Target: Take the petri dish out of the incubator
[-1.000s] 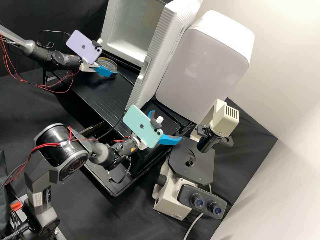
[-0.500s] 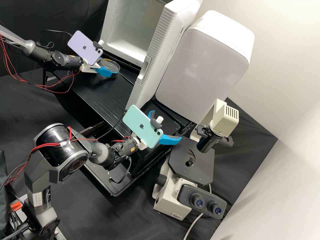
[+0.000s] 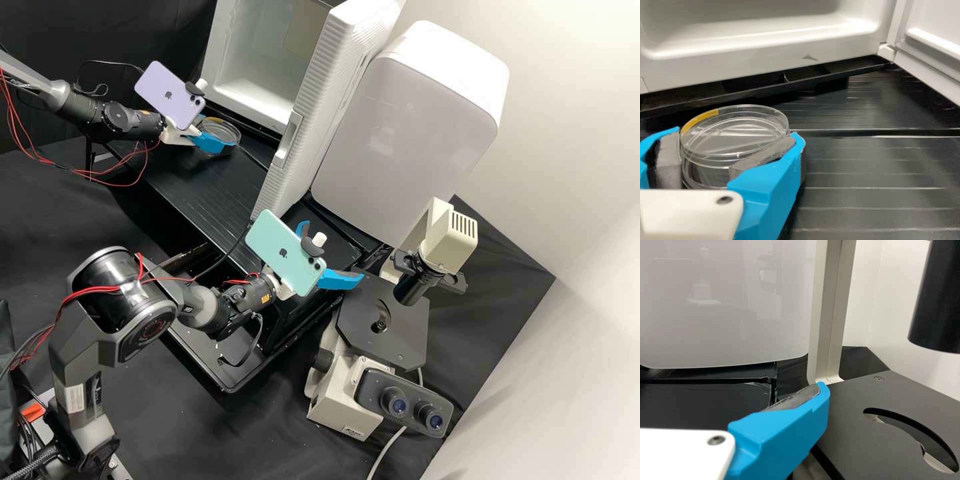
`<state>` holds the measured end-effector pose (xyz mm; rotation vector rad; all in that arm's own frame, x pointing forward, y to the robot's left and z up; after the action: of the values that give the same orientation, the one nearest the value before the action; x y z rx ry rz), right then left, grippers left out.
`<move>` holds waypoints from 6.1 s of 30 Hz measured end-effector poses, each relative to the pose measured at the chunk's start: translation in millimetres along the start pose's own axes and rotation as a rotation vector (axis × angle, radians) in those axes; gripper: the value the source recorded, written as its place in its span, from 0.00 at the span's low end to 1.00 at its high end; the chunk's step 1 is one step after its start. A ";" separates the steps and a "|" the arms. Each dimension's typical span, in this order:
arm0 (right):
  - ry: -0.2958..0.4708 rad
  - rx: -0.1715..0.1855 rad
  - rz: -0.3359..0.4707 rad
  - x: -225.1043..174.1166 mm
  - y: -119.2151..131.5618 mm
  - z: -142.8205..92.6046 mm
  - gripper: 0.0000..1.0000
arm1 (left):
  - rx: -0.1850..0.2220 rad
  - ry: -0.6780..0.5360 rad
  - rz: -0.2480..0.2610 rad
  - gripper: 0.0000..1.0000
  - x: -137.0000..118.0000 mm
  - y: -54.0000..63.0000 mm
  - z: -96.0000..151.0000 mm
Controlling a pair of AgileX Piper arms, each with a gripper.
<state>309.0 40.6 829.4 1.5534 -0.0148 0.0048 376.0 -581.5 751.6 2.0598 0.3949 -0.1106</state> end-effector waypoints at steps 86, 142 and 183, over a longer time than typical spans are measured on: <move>0.000 0.000 0.000 0.0 0.0 0.0 1.00 | 0.066 -0.133 -0.017 0.00 -103.4 -38.2 -27.7; 0.000 0.000 0.000 0.0 0.0 0.0 1.00 | 0.115 -0.214 -0.030 1.00 -122.9 -52.5 -19.1; 0.000 0.000 0.000 0.0 0.0 0.0 1.00 | 0.190 -0.219 -0.011 1.00 -125.8 -51.9 -13.5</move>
<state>309.0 40.6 829.4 1.5534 -0.0148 0.0048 239.5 -575.6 745.3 2.2042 0.2685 -0.3904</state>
